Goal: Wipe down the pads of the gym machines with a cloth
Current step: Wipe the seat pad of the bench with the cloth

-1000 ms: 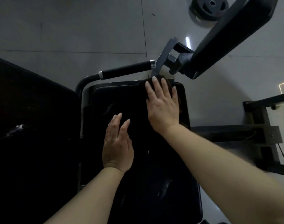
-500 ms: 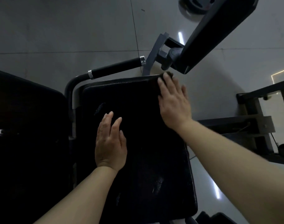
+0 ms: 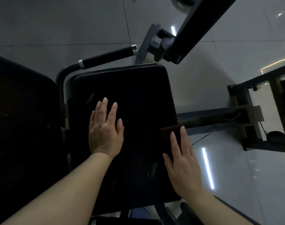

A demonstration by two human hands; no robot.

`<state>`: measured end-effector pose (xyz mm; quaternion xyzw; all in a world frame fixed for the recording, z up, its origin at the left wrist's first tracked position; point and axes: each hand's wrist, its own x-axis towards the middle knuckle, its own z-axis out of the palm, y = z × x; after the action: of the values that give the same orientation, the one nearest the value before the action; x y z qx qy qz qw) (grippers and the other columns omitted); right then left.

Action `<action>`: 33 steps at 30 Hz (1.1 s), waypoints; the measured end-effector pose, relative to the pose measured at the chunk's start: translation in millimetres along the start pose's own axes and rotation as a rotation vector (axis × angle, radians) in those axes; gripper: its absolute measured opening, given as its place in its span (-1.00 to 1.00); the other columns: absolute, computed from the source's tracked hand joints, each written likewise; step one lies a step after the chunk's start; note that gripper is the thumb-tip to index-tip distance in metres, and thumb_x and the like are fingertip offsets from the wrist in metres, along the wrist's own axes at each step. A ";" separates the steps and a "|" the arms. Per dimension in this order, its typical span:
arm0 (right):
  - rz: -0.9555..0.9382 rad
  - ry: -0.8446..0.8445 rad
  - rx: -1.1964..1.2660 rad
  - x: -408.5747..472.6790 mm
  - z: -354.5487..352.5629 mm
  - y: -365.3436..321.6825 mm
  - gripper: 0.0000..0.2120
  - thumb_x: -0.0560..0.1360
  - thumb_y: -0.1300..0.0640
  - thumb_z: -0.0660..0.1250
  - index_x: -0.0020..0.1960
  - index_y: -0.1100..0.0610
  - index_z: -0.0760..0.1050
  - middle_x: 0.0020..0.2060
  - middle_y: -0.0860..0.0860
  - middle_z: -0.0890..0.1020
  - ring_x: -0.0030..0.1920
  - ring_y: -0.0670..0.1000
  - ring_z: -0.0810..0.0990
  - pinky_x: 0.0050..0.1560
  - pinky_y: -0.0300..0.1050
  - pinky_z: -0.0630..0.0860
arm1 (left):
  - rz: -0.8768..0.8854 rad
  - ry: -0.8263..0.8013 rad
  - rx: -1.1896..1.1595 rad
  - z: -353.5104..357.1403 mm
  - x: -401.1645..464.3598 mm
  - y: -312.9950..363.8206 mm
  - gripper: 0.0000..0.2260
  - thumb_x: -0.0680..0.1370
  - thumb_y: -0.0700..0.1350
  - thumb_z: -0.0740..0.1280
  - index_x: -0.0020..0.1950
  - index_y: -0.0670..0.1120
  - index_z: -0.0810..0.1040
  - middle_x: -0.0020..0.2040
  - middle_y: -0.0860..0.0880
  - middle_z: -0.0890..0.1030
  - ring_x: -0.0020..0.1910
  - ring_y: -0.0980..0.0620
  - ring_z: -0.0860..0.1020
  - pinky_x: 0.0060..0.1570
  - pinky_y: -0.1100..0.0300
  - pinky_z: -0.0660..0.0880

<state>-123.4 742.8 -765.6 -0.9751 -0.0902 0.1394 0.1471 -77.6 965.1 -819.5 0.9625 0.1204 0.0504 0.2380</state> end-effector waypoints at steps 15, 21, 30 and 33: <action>-0.263 0.078 -0.237 85.9 -3.3 -30.8 -0.51 0.61 -0.03 0.04 0.53 -0.03 0.13 0.55 0.04 0.09 0.54 0.13 0.00 0.50 0.10 -0.01 | 0.004 0.053 -0.073 -0.3 -0.2 -1.0 -0.58 0.59 -0.07 0.06 0.42 -0.12 0.39 0.49 -0.14 0.29 0.50 -0.09 0.17 0.48 0.05 0.04; -0.455 -0.051 -0.334 78.8 -5.2 -24.0 -0.52 0.58 -0.02 0.05 0.50 -0.03 0.23 0.51 0.03 0.21 0.52 0.12 0.13 0.47 0.11 0.06 | 0.007 0.079 -0.113 0.7 -0.5 -2.4 -0.65 0.59 -0.19 0.18 0.38 -0.15 0.44 0.46 -0.18 0.33 0.49 -0.12 0.22 0.47 0.02 0.10; -0.235 0.052 -0.192 96.0 -5.5 -42.4 -0.52 0.60 0.03 0.13 0.51 -0.08 0.18 0.55 -0.01 0.11 0.54 0.09 0.01 0.49 0.09 -0.01 | 0.073 -0.050 0.000 -8.5 -30.4 -9.7 -0.55 0.61 0.00 -0.01 0.47 -0.04 0.32 0.53 -0.13 0.20 0.53 -0.07 0.10 0.49 0.04 -0.01; -0.368 -0.013 -0.204 5.3 12.2 -21.8 -0.53 0.57 0.09 0.20 0.47 -0.04 0.28 0.51 -0.02 0.21 0.52 0.09 0.13 0.48 0.08 0.08 | 0.029 -0.073 0.023 -7.7 -38.8 -5.1 -0.58 0.62 -0.07 0.06 0.50 -0.03 0.27 0.55 -0.10 0.13 0.54 -0.05 0.04 0.50 0.07 -0.06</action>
<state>-124.9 767.6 -771.3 -0.9510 -0.2816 0.1067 0.0701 -117.3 963.0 -816.6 0.9680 0.0981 0.0172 0.2303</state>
